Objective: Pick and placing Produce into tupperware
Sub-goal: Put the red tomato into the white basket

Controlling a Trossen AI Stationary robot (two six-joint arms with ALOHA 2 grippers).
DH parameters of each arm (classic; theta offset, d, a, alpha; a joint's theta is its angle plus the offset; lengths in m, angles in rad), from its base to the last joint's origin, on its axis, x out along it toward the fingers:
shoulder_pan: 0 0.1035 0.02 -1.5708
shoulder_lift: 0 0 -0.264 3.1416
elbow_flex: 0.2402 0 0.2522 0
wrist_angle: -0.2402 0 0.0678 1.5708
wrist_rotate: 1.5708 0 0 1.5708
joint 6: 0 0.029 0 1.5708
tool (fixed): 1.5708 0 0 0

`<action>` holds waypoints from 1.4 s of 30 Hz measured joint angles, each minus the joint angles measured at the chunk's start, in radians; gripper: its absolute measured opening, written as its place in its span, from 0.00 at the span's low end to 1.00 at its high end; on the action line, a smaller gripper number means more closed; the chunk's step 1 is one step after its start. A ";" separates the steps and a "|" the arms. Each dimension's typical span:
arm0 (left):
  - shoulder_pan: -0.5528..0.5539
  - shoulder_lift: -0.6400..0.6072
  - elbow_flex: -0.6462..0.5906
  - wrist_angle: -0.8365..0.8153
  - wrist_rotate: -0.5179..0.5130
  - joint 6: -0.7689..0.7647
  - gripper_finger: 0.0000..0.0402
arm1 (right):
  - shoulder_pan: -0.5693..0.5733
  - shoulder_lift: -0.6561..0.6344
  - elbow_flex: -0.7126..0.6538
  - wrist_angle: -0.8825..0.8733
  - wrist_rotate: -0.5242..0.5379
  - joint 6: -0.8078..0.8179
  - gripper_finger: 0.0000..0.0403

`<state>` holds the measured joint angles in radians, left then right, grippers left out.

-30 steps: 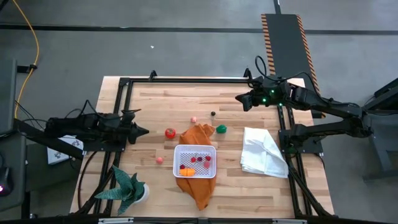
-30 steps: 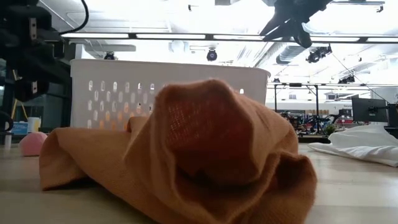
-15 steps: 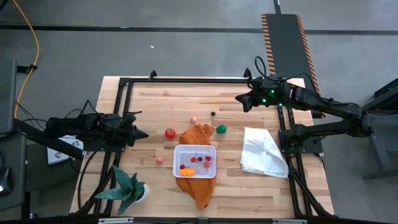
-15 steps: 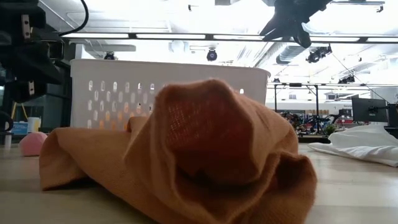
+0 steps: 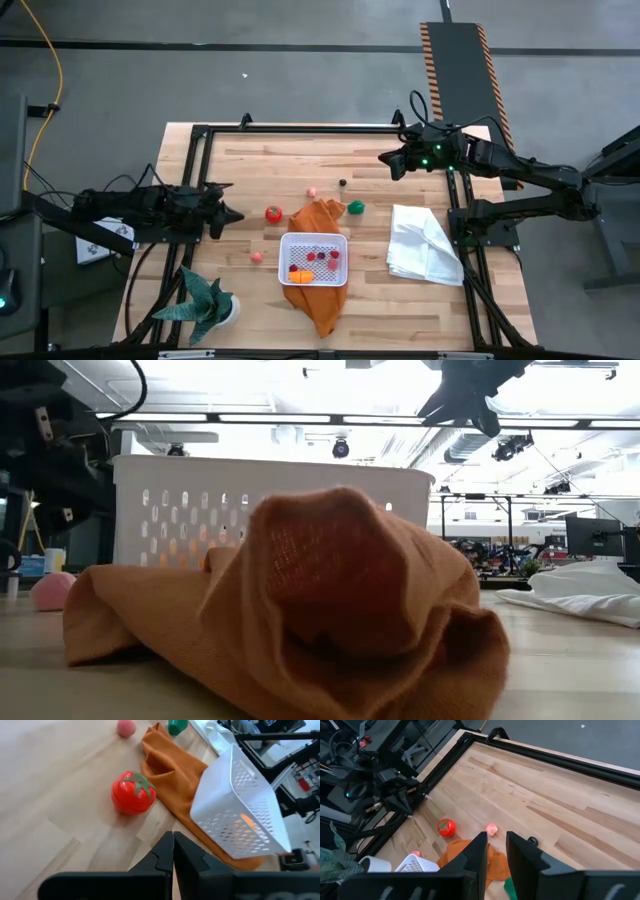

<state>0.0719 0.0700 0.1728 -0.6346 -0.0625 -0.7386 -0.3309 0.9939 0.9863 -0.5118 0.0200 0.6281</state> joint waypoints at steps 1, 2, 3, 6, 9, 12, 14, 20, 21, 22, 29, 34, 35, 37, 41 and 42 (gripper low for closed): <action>0.000 0.000 -0.001 0.005 -0.009 0.020 0.00 | 0.000 0.000 0.000 0.000 -0.001 0.001 0.16; 0.000 0.000 -0.001 0.014 -0.021 0.037 0.00 | 0.000 0.000 0.000 0.000 -0.001 0.002 0.16; 0.000 0.000 0.000 0.025 -0.033 0.053 0.00 | 0.000 0.000 0.000 0.000 -0.002 0.004 0.16; 0.000 0.000 -0.001 0.075 -0.057 0.122 0.00 | 0.000 0.000 0.000 -0.001 -0.002 0.019 0.16; 0.000 0.006 0.000 0.104 -0.062 0.155 0.00 | 0.000 0.000 0.000 -0.003 -0.002 0.019 0.16; 0.000 0.022 0.000 0.105 -0.061 0.156 0.03 | 0.000 0.000 0.000 -0.003 -0.002 0.019 0.16; 0.000 0.036 0.000 0.109 -0.061 0.160 0.07 | 0.000 0.000 0.000 -0.003 -0.002 0.019 0.16; 0.000 0.068 0.000 0.129 -0.062 0.163 0.23 | 0.000 0.000 0.000 -0.003 -0.002 0.021 0.16; 0.000 0.071 0.000 0.141 -0.065 0.168 0.26 | 0.000 0.000 0.000 -0.004 -0.002 0.024 0.16; 0.000 0.072 0.000 0.158 -0.072 0.177 0.28 | 0.000 0.000 0.000 -0.004 -0.002 0.027 0.16; 0.000 0.072 0.001 0.165 -0.107 0.239 0.33 | 0.000 0.000 0.000 -0.012 -0.002 0.027 0.16; 0.000 0.073 0.001 0.159 -0.114 0.313 0.32 | 0.000 0.000 0.000 -0.016 -0.002 0.027 0.16; 0.000 0.079 0.001 0.162 -0.119 0.321 0.32 | 0.000 0.000 0.000 -0.016 -0.002 0.027 0.16; 0.000 0.098 0.001 0.162 -0.131 0.327 0.33 | 0.000 0.000 0.000 -0.016 -0.002 0.027 0.16; 0.000 0.159 0.001 0.175 -0.128 0.341 0.38 | 0.000 0.000 0.000 -0.016 -0.002 0.027 0.16; 0.000 0.178 0.001 0.179 -0.125 0.342 0.39 | 0.000 0.000 0.000 -0.016 -0.002 0.027 0.16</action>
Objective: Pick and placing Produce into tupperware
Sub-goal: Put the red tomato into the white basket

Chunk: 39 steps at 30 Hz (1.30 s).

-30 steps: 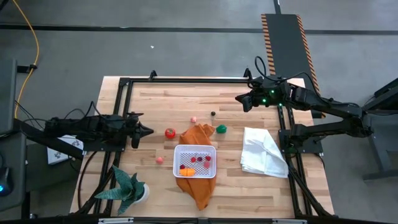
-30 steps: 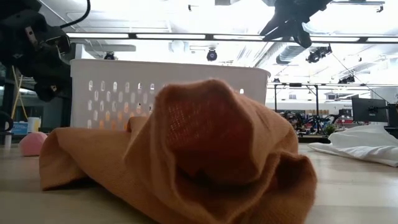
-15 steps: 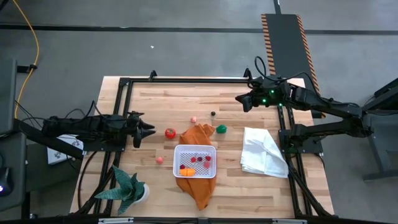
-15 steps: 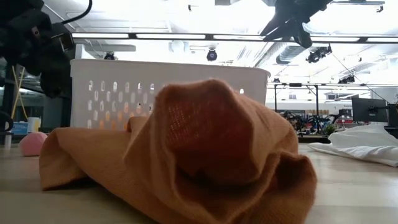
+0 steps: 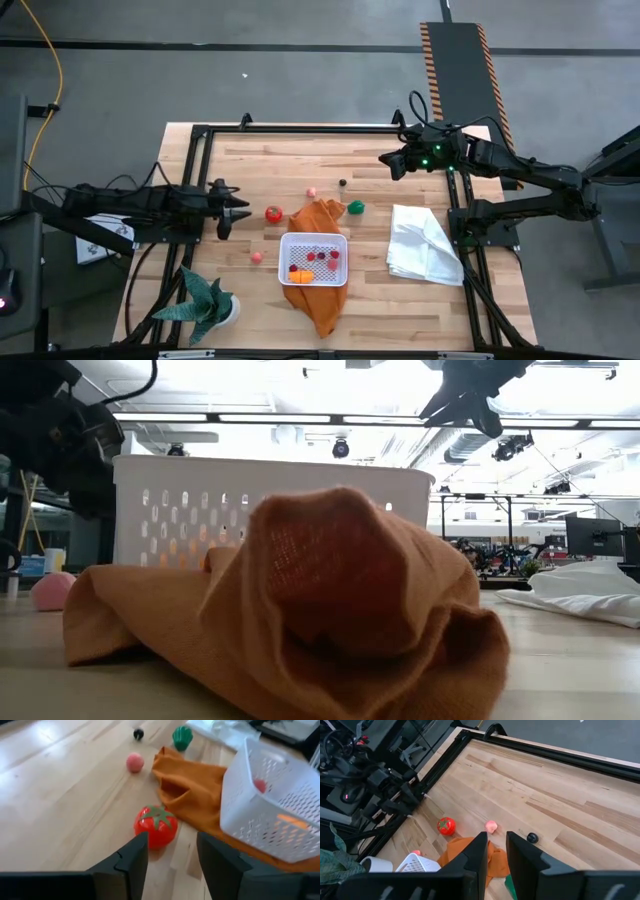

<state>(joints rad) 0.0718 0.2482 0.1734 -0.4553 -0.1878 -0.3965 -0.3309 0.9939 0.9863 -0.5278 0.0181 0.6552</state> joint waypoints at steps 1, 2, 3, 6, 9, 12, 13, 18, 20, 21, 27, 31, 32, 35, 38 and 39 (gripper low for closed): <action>0.000 0.018 0.000 0.003 0.000 0.000 0.41 | 0.000 0.000 0.000 0.000 0.000 0.000 0.16; 0.000 0.034 0.000 0.008 0.000 0.000 0.42 | 0.000 0.000 0.000 0.000 0.000 0.000 0.16; 0.000 0.049 0.000 0.015 0.001 0.001 0.43 | 0.000 0.000 0.000 0.000 0.000 0.000 0.16; 0.000 0.095 0.000 0.040 0.001 0.004 0.44 | 0.000 0.000 0.000 0.000 0.000 0.000 0.16; 0.000 0.132 0.000 0.062 0.003 0.019 0.44 | 0.000 0.000 0.000 0.000 0.000 0.000 0.16; 0.000 0.168 0.000 0.065 0.003 0.031 0.44 | 0.000 0.000 0.000 -0.002 0.000 -0.005 0.16; 0.000 0.178 0.000 0.065 0.004 0.031 0.44 | 0.000 0.000 0.000 -0.004 0.000 -0.005 0.16; 0.000 0.217 0.000 0.065 0.004 0.026 0.44 | 0.000 0.000 0.000 -0.010 -0.004 -0.007 0.16; 0.000 0.223 0.000 0.066 0.004 0.026 0.44 | 0.000 0.000 0.000 -0.010 -0.009 -0.008 0.16; 0.000 0.226 0.000 0.066 0.004 0.027 0.44 | 0.000 0.000 0.000 -0.010 -0.009 -0.008 0.16; 0.000 0.249 0.000 0.065 0.003 0.094 0.44 | 0.000 0.000 0.000 -0.010 -0.009 -0.008 0.16; 0.000 0.270 0.000 0.066 -0.005 0.105 0.45 | 0.000 0.000 0.000 -0.010 -0.011 -0.008 0.16; 0.000 0.276 0.000 0.066 -0.008 0.105 0.46 | 0.000 0.000 0.000 -0.010 -0.012 -0.008 0.16; 0.000 0.291 0.000 0.072 -0.015 0.106 0.49 | 0.000 0.000 0.000 -0.010 -0.014 -0.008 0.16; 0.000 0.305 0.000 0.123 -0.015 0.105 0.53 | 0.000 0.000 0.000 -0.010 -0.014 -0.008 0.16; 0.000 0.309 0.000 0.142 -0.015 0.105 0.55 | 0.000 0.000 0.000 -0.010 -0.014 -0.008 0.16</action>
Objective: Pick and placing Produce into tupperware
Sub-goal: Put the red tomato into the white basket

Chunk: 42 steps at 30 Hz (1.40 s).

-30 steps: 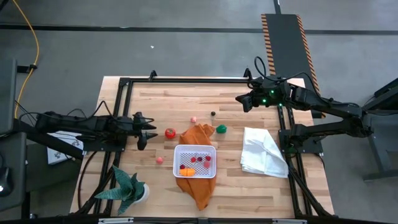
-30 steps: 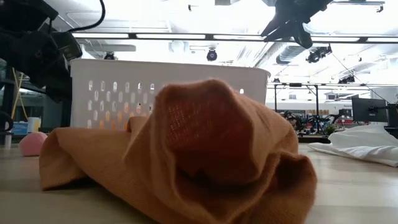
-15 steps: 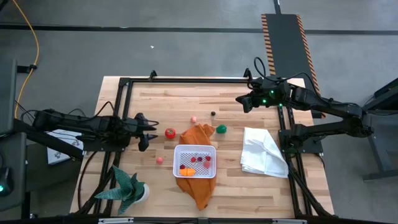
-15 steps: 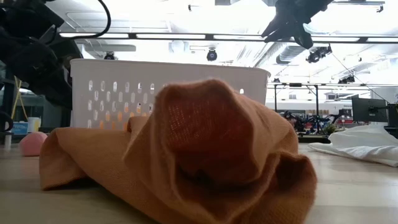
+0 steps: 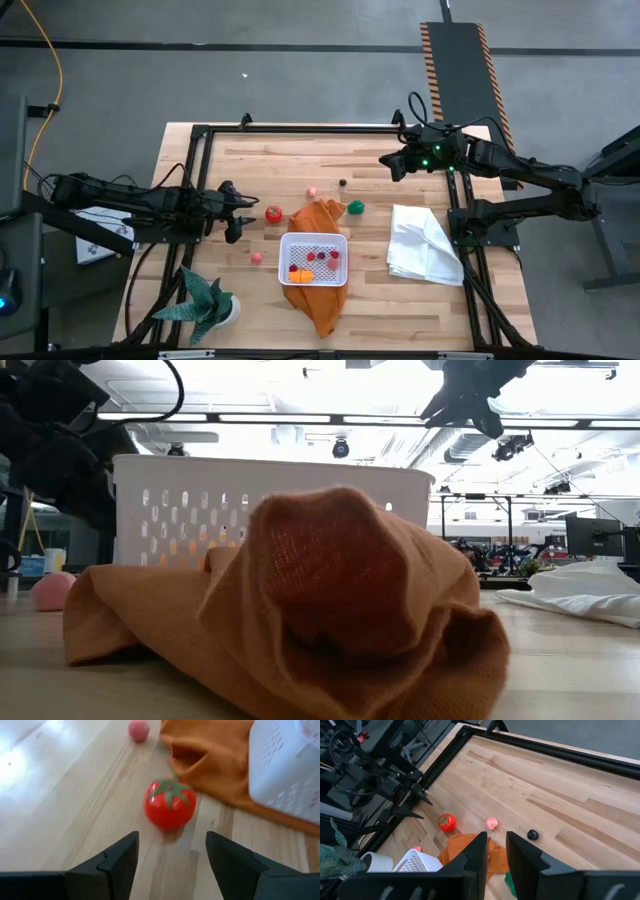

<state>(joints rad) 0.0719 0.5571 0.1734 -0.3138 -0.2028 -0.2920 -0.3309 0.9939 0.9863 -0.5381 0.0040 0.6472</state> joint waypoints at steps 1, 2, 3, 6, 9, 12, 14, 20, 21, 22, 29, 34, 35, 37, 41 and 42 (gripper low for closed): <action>0.000 0.008 0.000 0.020 0.000 0.000 0.57 | 0.000 0.000 0.000 0.000 0.000 0.000 0.16; 0.000 0.016 0.000 0.036 0.000 0.000 0.58 | 0.000 0.000 0.000 0.000 0.000 0.000 0.16; 0.000 0.023 0.000 0.043 0.000 0.000 0.60 | 0.000 0.000 0.000 0.000 0.000 0.000 0.16; 0.000 0.055 0.000 0.044 0.000 0.000 0.65 | 0.000 0.000 0.000 0.000 0.000 0.000 0.16; 0.000 0.096 0.000 0.052 0.004 0.000 0.69 | 0.000 0.000 0.000 0.000 0.000 0.000 0.16; 0.000 0.135 0.000 0.103 0.004 0.000 0.73 | 0.000 0.000 0.000 0.000 0.000 0.003 0.16; 0.000 0.162 0.000 0.139 0.005 0.000 0.76 | 0.000 0.000 0.000 0.000 0.000 0.003 0.16; 0.000 0.243 0.000 0.202 0.005 0.000 0.80 | 0.000 0.000 0.000 0.000 0.000 0.003 0.16; 0.000 0.260 0.000 0.210 0.002 0.000 0.80 | 0.000 0.000 0.000 0.000 0.000 0.003 0.16; 0.000 0.276 0.000 0.216 -0.004 0.000 0.80 | 0.000 0.000 0.000 0.000 0.000 0.003 0.16; 0.000 0.369 0.000 0.298 -0.029 0.000 0.82 | 0.000 0.000 0.000 0.000 0.000 0.004 0.16; 0.000 0.418 0.000 0.334 -0.044 0.000 0.88 | 0.000 0.000 0.000 0.000 -0.004 0.008 0.16; 0.000 0.426 0.000 0.339 -0.044 -0.001 0.89 | 0.000 0.000 0.000 0.000 -0.005 0.008 0.16; 0.000 0.442 0.000 0.354 -0.044 -0.004 0.91 | 0.000 0.000 0.000 0.000 -0.007 0.008 0.16; 0.000 0.473 0.000 0.395 -0.044 -0.004 0.95 | 0.000 0.000 0.000 0.000 -0.007 0.009 0.16; 0.000 0.480 0.000 0.402 -0.043 -0.004 0.96 | 0.000 0.000 0.000 0.000 -0.007 0.009 0.16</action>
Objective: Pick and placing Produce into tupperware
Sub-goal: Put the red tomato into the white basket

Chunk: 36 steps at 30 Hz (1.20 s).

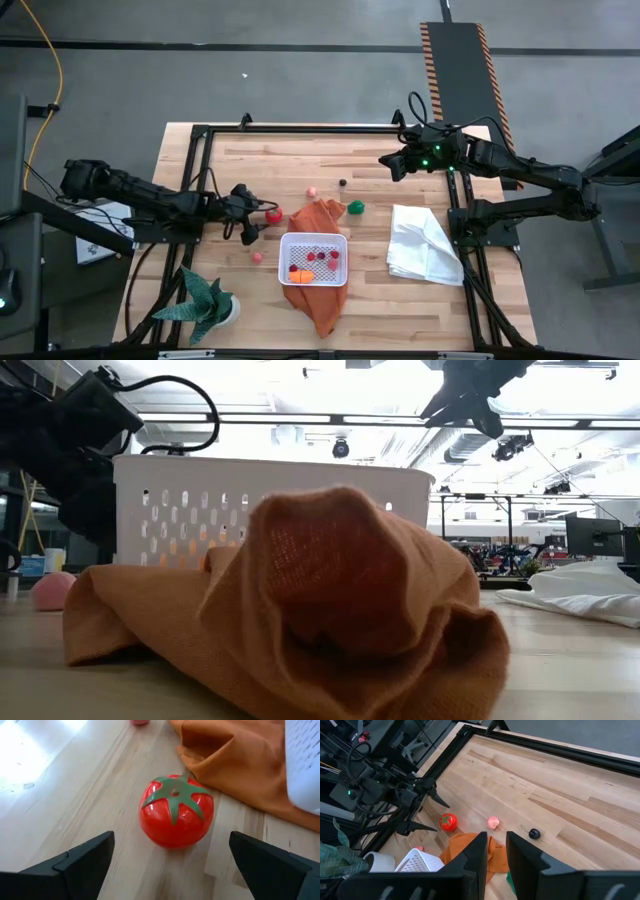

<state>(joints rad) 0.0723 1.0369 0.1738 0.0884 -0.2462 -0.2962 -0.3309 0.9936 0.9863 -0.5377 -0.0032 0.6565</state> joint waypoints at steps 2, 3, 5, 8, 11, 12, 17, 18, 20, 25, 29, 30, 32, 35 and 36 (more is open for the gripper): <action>0.000 0.009 0.000 0.004 0.000 0.000 0.97 | 0.000 0.000 0.000 0.000 0.000 0.002 0.16; 0.000 0.013 0.000 0.013 0.000 0.000 0.97 | 0.000 0.000 0.000 0.000 0.000 0.002 0.16; 0.000 0.019 0.000 0.030 0.000 0.001 0.97 | 0.000 0.000 0.000 0.000 0.000 0.002 0.16; 0.000 0.030 0.000 0.054 0.000 0.003 0.97 | 0.000 0.000 0.000 0.000 0.000 0.002 0.16; 0.000 0.045 0.000 0.081 -0.001 0.004 0.96 | 0.000 0.000 0.000 0.000 0.000 0.001 0.16; 0.000 0.049 0.000 0.088 -0.001 0.004 0.96 | 0.000 0.000 0.000 0.000 0.000 0.001 0.16; 0.000 0.082 0.000 0.105 -0.002 0.004 0.96 | 0.000 0.000 0.000 0.000 0.000 -0.001 0.16; 0.000 0.089 0.000 0.106 -0.003 0.004 0.96 | 0.000 0.000 0.000 0.000 0.000 -0.001 0.16; 0.000 0.098 0.000 0.106 -0.003 0.004 0.96 | 0.000 0.000 0.000 0.000 0.000 -0.001 0.16; 0.000 0.118 0.000 0.156 -0.031 0.004 0.96 | 0.000 0.000 0.000 0.000 0.000 -0.001 0.16; 0.000 0.128 0.000 0.177 -0.036 0.005 0.96 | 0.000 0.000 0.000 0.000 0.000 -0.001 0.16; 0.000 0.131 0.000 0.176 -0.037 0.005 0.96 | 0.000 0.000 0.000 0.000 0.000 -0.001 0.16; 0.000 0.143 0.000 0.178 -0.037 0.005 0.96 | 0.000 0.000 0.000 0.000 0.000 -0.001 0.16; 0.000 0.169 0.000 0.210 -0.037 0.004 0.96 | 0.000 0.000 0.000 0.000 0.000 -0.001 0.16; 0.000 0.178 0.000 0.222 -0.037 0.004 0.96 | 0.000 0.000 0.000 0.000 0.000 -0.001 0.16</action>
<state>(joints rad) 0.0727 1.2153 0.1741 0.3099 -0.2832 -0.2918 -0.3310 0.9936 0.9865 -0.5377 -0.0033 0.6552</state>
